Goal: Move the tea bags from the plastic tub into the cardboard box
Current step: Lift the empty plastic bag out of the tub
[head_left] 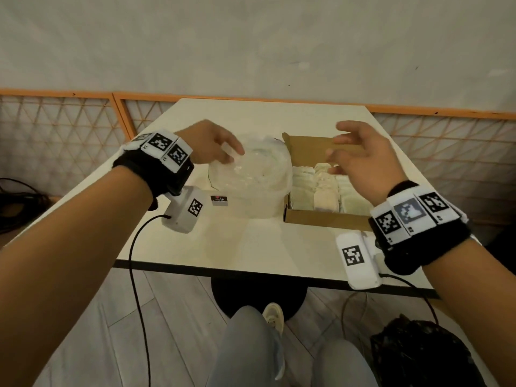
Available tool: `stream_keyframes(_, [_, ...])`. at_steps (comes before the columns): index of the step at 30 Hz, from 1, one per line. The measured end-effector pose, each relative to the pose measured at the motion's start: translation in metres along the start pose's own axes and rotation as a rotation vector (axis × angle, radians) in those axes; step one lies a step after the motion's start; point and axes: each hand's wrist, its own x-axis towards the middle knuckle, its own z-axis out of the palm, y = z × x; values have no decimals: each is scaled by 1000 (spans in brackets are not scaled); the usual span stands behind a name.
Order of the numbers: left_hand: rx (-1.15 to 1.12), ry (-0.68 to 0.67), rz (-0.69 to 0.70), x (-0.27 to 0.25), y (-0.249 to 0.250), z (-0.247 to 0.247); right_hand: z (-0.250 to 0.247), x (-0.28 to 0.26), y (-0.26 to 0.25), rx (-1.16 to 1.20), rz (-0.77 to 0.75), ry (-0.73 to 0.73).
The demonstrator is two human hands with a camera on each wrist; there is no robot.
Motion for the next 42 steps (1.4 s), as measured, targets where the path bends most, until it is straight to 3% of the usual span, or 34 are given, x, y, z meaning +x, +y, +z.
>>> stream_keyframes(5, [-171, 143, 111, -12, 8, -4, 33, 9, -8, 108, 266, -257])
stream_keyframes(8, [-334, 164, 103, -17, 7, -1, 38, 16, -7, 191, 264, -322])
stream_keyframes(12, [-355, 162, 55, -16, 4, 2, 40, 16, -8, 126, 76, -297])
stream_keyframes(17, [-296, 71, -77, -15, 19, 17, 51, 1, -20, -445, -359, -72])
stream_keyframes(19, [-416, 40, -162, -12, 21, 21, 55, -10, -21, -625, -510, -50])
stream_keyframes(21, [-679, 18, -196, -14, 23, 19, 59, -20, -15, -656, -615, -103])
stream_keyframes(22, [-817, -28, -183, -16, 23, 17, 61, -23, -12, -626, -611, -135])
stream_keyframes(26, [-1090, -233, 53, -25, 34, 17, 63, -27, -14, -236, -320, -271])
stream_keyframes(29, [-1305, -344, 196, -35, 35, 25, 61, -21, -13, -98, -349, -123])
stream_keyframes(32, [-1534, -483, 291, -43, 31, 32, 52, -17, -6, -112, -396, 42])
stream_keyframes(34, [-1506, -408, 248, -43, 38, 38, 46, -16, -5, -91, -392, 52])
stream_keyframes(37, [-1393, -155, 171, -39, 52, 51, 40, -17, -5, -158, -496, -40])
stream_keyframes(42, [-1260, 10, 112, -40, 77, 63, 37, -23, -4, -240, -554, -229])
